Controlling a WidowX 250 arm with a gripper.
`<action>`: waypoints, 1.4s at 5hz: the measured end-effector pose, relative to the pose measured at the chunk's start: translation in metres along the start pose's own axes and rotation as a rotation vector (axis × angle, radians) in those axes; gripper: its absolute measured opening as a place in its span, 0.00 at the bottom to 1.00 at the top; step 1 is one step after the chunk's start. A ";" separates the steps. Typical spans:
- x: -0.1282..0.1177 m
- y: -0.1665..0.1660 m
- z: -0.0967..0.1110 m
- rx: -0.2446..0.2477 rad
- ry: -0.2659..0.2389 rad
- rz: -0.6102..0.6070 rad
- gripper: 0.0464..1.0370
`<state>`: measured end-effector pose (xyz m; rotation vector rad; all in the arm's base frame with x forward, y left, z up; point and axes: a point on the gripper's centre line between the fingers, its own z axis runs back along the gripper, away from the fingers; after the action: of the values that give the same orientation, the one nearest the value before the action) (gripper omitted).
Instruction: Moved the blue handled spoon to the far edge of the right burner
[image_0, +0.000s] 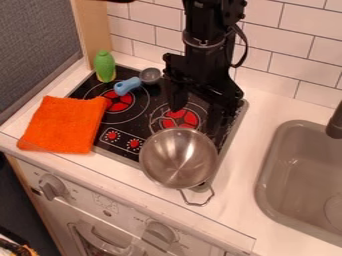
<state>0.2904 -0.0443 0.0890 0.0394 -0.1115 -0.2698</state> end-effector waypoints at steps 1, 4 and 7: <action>-0.002 0.000 -0.008 -0.002 0.028 -0.003 0.96; -0.006 0.106 -0.015 0.016 0.016 0.090 0.96; 0.020 0.159 -0.055 -0.004 0.046 0.068 0.96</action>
<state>0.3577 0.1049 0.0451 0.0376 -0.0661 -0.2010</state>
